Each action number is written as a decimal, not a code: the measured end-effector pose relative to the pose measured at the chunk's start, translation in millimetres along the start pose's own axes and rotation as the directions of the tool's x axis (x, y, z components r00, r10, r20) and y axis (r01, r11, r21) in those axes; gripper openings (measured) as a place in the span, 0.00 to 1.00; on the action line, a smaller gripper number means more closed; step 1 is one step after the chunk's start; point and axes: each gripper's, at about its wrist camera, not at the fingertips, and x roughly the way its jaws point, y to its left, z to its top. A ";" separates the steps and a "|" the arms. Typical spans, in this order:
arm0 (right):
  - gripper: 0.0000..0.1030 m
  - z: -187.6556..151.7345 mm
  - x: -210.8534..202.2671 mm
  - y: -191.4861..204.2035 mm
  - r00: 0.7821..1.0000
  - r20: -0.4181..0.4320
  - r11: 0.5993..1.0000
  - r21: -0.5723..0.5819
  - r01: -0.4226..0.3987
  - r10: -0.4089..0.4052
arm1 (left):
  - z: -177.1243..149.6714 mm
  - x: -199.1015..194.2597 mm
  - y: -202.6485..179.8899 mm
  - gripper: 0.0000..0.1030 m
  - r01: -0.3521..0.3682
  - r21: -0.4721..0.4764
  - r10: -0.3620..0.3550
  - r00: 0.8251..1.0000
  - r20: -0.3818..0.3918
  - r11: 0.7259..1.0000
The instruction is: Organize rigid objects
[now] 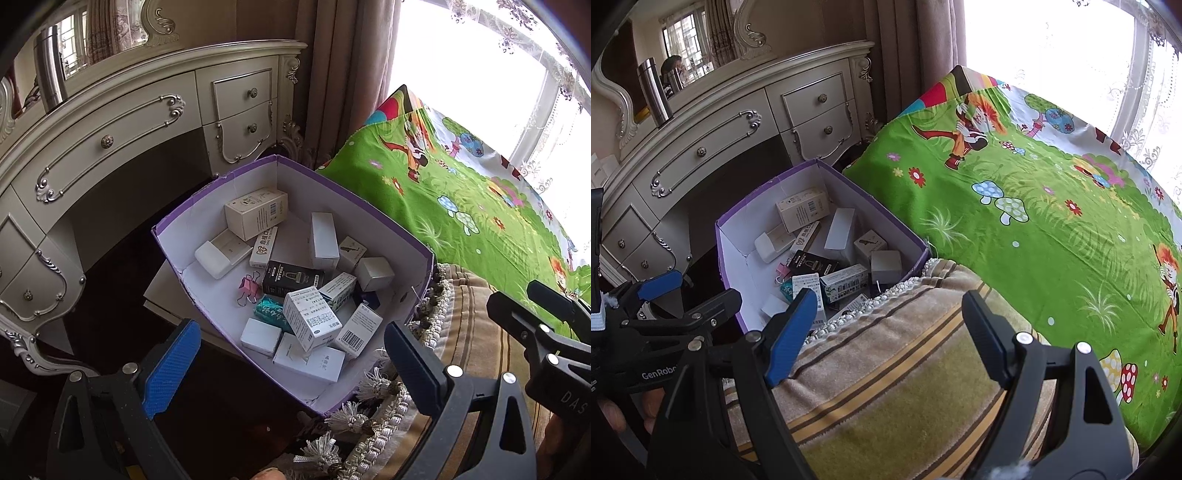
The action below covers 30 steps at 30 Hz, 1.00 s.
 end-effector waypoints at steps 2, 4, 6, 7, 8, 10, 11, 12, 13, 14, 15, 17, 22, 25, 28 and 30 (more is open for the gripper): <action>0.80 0.0 0.3 -0.2 1.000 -0.001 1.000 0.000 -0.001 0.001 | 0.1 0.1 0.6 0.98 -0.001 -0.001 0.001 1.000 0.000 1.000; 0.80 -0.3 0.2 -0.1 1.000 -0.002 1.000 0.002 -0.001 0.001 | 0.2 0.5 1.1 0.98 0.000 -0.004 0.000 1.000 -0.001 1.000; 0.80 -0.4 0.2 -0.1 1.000 -0.002 1.000 0.002 -0.001 0.001 | 0.0 0.9 1.7 0.98 -0.001 -0.006 0.001 1.000 -0.002 1.000; 0.80 -0.4 0.3 -0.1 1.000 -0.002 1.000 0.001 -0.001 0.001 | 0.1 1.3 1.8 0.98 0.000 -0.007 0.000 1.000 -0.004 1.000; 0.80 -0.4 0.3 -0.1 1.000 -0.002 1.000 0.002 0.000 0.000 | 0.0 1.5 1.8 0.98 0.000 -0.007 0.000 1.000 -0.004 1.000; 0.80 -0.4 0.5 -0.2 1.000 -0.002 1.000 0.001 -0.001 0.001 | -0.3 1.5 1.4 0.98 0.001 -0.007 -0.001 1.000 -0.005 1.000; 0.80 -0.4 0.6 0.0 1.000 -0.002 1.000 0.002 -0.001 0.001 | -0.5 1.5 1.3 0.98 0.002 -0.007 -0.002 1.000 -0.006 1.000; 0.80 -0.4 0.6 0.1 1.000 -0.003 1.000 0.002 0.000 0.000 | -0.5 1.8 1.2 0.98 0.003 -0.006 -0.003 1.000 -0.007 1.000; 0.80 -0.5 0.7 -0.2 1.000 -0.003 1.000 0.002 -0.001 0.001 | -0.4 1.9 1.0 0.98 0.003 -0.006 -0.003 1.000 -0.008 1.000; 0.80 -0.4 0.7 0.1 1.000 -0.002 1.000 0.002 0.000 0.000 | -0.5 2.1 1.3 0.98 0.003 -0.006 -0.003 1.000 -0.008 1.000; 0.80 -0.4 0.7 0.2 1.000 -0.002 1.000 0.002 0.000 0.000 | -0.5 2.2 1.4 0.98 0.004 -0.006 -0.004 1.000 -0.008 1.000; 0.80 -0.5 1.0 -0.1 1.000 -0.003 1.000 0.002 0.000 0.000 | -0.6 2.2 1.3 0.98 0.003 -0.006 -0.003 1.000 -0.008 1.000; 0.80 -0.5 1.0 0.3 1.000 -0.003 1.000 0.002 0.000 0.000 | -0.5 2.5 1.6 0.98 0.002 -0.006 -0.002 1.000 -0.008 1.000; 0.80 -0.5 1.1 0.2 1.000 -0.003 1.000 0.003 0.000 0.000 | -1.2 3.4 2.1 0.98 0.002 -0.006 -0.002 1.000 -0.010 1.000; 0.80 -0.6 1.1 0.3 1.000 -0.003 1.000 0.002 0.000 0.000 | -1.6 3.7 2.3 0.98 0.002 -0.006 -0.002 1.000 -0.010 1.000; 0.80 -0.6 1.2 0.4 1.000 -0.003 1.000 0.002 0.000 0.000 | -1.8 3.9 2.3 0.98 0.002 -0.006 -0.002 1.000 -0.010 1.000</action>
